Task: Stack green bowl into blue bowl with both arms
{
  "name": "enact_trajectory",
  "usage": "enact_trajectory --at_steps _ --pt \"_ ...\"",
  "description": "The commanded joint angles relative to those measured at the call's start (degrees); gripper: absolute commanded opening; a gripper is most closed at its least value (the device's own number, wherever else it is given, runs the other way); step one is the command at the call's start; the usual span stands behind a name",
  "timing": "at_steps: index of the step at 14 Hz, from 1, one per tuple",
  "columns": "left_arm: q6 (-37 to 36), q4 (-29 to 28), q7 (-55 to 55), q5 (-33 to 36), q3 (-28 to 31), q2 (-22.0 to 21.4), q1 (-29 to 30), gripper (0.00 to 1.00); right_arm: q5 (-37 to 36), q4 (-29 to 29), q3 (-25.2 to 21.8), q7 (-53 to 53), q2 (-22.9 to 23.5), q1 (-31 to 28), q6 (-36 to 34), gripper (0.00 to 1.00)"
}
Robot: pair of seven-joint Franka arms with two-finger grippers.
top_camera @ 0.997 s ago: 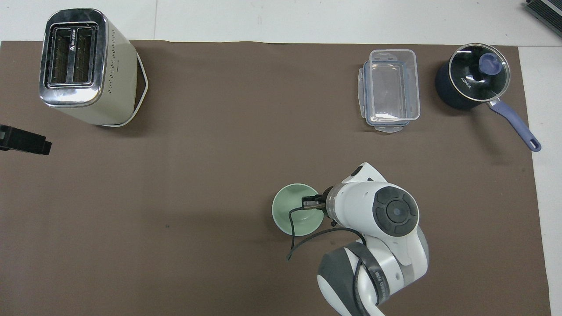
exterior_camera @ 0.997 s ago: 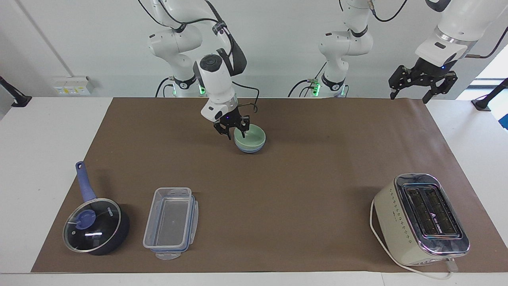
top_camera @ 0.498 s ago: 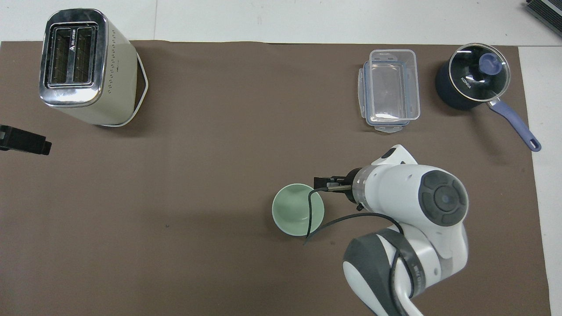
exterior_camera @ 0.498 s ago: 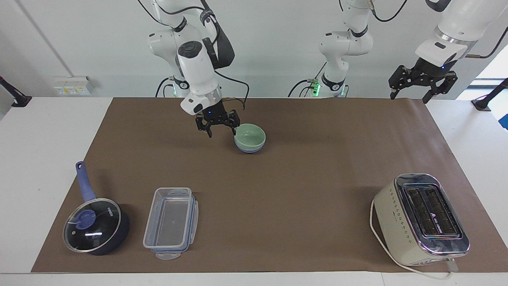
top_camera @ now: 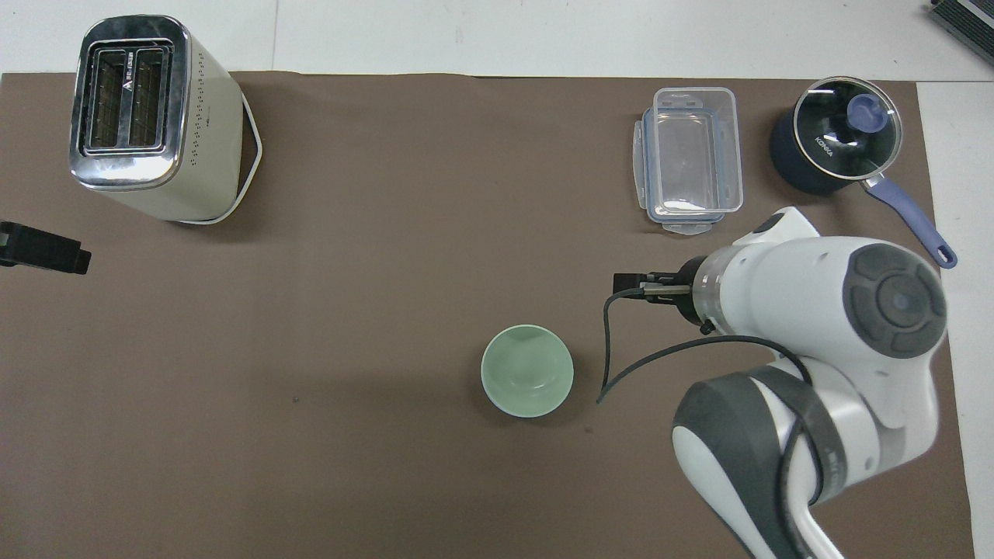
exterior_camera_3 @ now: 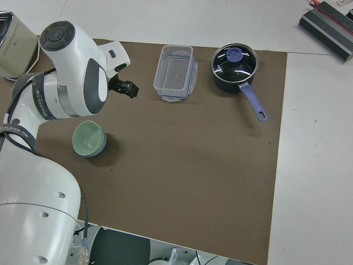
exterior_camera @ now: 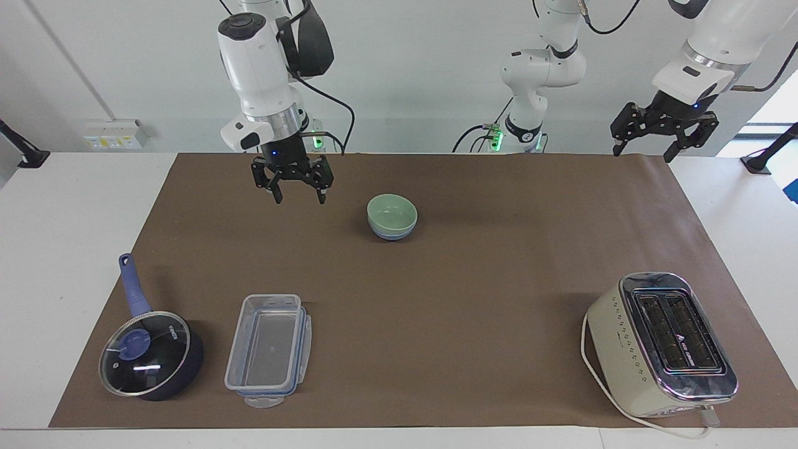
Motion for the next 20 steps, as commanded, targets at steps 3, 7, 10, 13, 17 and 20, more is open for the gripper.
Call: enact_trajectory --at_steps 3,7,10,13,17,20 --pt "-1.0 0.5 -0.4 1.1 -0.4 -0.3 0.4 1.0 -1.3 10.4 0.4 -0.1 0.3 -2.2 -11.1 1.0" --pt "-1.0 0.4 -0.4 1.0 -0.4 -0.3 0.4 1.0 -1.1 16.1 -0.1 0.3 0.2 -4.1 -17.4 1.0" --pt "-1.0 0.4 -0.4 1.1 -0.4 -0.3 0.4 1.0 -1.1 19.6 -0.6 0.2 0.2 -6.7 -21.7 1.0" --pt "-1.0 0.4 -0.4 1.1 -0.4 -0.3 0.4 1.0 -1.1 20.7 -3.2 0.1 -1.2 -6.9 -23.8 1.0" --pt "-1.0 0.4 -0.5 1.1 -0.4 -0.3 0.4 1.0 -1.3 20.7 -8.5 -1.4 -2.7 -6.9 -26.5 1.0" --pt "-1.0 0.4 -0.5 1.1 -0.4 -0.3 0.4 1.0 -2.1 20.1 -9.8 -6.8 -3.2 -6.9 -29.1 1.0"
